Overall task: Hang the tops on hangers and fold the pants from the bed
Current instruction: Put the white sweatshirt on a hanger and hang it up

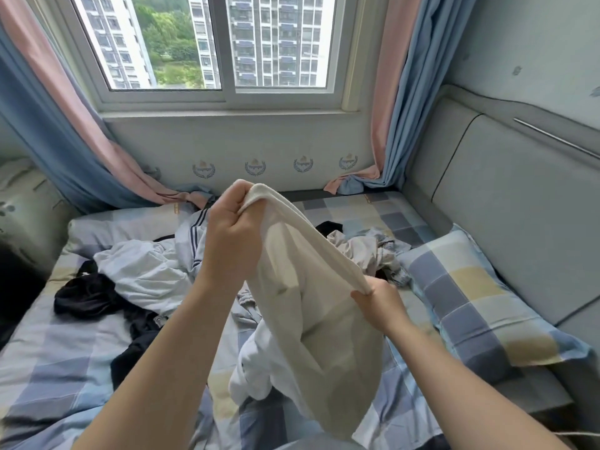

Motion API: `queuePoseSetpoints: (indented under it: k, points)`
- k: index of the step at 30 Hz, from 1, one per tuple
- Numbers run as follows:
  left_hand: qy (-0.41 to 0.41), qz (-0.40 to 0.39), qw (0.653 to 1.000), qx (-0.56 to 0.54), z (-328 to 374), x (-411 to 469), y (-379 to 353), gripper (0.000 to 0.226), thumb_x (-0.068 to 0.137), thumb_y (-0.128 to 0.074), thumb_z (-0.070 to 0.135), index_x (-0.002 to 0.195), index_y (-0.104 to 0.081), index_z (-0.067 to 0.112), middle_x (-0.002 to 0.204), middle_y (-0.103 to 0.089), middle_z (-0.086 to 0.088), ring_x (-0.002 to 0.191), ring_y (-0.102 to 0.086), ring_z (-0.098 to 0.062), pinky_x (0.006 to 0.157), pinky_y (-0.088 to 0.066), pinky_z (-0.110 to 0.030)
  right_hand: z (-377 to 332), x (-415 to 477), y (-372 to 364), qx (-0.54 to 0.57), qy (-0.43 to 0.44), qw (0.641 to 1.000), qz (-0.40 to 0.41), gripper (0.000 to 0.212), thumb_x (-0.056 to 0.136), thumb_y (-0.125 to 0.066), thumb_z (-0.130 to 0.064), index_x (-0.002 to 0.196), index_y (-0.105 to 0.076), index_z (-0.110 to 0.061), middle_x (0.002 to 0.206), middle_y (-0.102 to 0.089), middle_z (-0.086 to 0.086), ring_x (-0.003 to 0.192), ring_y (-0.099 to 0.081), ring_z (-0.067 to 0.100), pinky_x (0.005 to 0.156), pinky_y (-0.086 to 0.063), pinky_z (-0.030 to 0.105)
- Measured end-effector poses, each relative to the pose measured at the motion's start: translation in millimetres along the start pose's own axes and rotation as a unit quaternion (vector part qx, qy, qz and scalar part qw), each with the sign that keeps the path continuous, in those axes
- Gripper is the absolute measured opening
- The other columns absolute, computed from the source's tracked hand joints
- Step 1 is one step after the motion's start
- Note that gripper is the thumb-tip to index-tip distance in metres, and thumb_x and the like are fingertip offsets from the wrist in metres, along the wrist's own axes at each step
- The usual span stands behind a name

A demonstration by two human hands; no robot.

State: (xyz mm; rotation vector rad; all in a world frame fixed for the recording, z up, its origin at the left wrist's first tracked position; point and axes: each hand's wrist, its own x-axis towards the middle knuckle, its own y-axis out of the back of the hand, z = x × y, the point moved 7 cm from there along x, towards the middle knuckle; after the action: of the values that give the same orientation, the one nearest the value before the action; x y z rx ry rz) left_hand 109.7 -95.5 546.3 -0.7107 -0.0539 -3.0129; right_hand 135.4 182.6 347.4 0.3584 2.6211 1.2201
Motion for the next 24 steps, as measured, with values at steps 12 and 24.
queuePoseSetpoints:
  k: [12, 24]
  points:
    - [0.233, -0.217, 0.927, 0.198, -99, -19, -6, 0.038, 0.086, -0.078, 0.030, 0.120, -0.063, 0.023, 0.123, -0.062, 0.005, 0.104, -0.061, -0.013, 0.078, -0.057, -0.027, -70, 11, 49, 0.187, 0.052, 0.981, -0.020, 0.029, 0.090, -0.066, -0.012, 0.067, -0.052, 0.000, 0.061, -0.048, -0.001, 0.059, -0.043, 0.014, 0.056, -0.033, 0.027]
    - [0.094, -0.202, 0.959, 0.175, -108, -50, -60, 0.020, 0.101, -0.056, 0.021, 0.089, -0.060, 0.006, 0.078, -0.061, -0.005, 0.073, -0.056, -0.023, 0.070, -0.049, -0.042, -154, -33, 90, 0.212, 0.219, 0.951, -0.055, 0.018, 0.083, -0.067, 0.005, 0.086, -0.074, -0.012, 0.072, -0.067, -0.004, 0.066, -0.056, 0.005, 0.063, -0.045, 0.017]
